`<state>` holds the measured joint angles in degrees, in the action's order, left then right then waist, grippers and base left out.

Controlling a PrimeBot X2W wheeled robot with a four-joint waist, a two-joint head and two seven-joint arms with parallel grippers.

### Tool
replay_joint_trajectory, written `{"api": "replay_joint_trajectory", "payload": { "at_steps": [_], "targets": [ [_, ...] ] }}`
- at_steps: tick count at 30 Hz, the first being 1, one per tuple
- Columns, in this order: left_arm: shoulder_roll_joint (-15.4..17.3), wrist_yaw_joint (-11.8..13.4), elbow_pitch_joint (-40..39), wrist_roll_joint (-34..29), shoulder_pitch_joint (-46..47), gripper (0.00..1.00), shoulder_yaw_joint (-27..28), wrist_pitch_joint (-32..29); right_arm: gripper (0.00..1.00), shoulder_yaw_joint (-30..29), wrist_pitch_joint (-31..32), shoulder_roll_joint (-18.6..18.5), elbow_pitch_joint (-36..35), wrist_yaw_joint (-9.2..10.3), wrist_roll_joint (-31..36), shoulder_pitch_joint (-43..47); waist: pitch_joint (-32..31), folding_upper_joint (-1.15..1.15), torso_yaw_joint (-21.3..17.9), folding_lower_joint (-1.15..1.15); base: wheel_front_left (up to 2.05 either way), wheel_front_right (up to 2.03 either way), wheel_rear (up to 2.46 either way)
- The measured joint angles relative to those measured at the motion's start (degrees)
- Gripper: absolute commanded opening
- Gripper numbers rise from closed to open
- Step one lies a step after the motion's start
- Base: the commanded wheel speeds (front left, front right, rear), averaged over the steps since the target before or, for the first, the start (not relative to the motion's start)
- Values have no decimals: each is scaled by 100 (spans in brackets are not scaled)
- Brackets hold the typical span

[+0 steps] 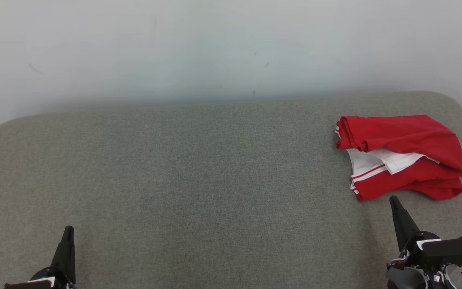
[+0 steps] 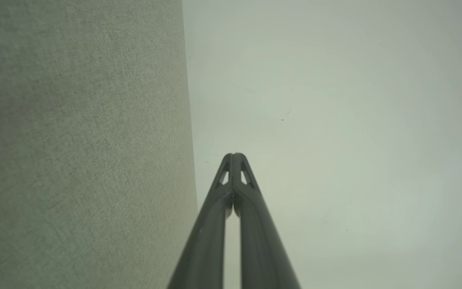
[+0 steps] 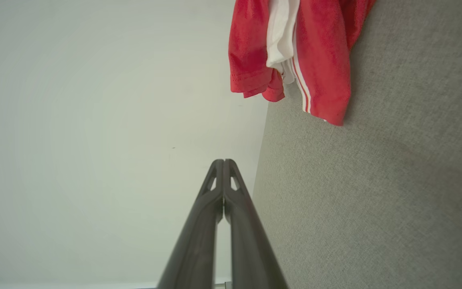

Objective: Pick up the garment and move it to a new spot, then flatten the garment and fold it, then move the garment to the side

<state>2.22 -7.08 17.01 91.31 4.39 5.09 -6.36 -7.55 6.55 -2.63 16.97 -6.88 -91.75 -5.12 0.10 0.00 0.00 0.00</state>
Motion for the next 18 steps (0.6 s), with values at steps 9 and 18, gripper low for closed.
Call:
{"api": "replay_joint_trajectory", "payload": {
  "at_steps": [9, 18],
  "targets": [
    [0, 0, 0, 1, 1, 0, 0, 0, 0, 0, 0, 0, 0, 0, 0, 0, 0, 0, 0, 0, 0, 0, 0],
    [0, 0, 1, 1, 1, 0, 0, 0, 0, 0, 0, 0, 0, 0, 0, 0, 0, 0, 0, 0, 0, 0, 0]
  ]
}}
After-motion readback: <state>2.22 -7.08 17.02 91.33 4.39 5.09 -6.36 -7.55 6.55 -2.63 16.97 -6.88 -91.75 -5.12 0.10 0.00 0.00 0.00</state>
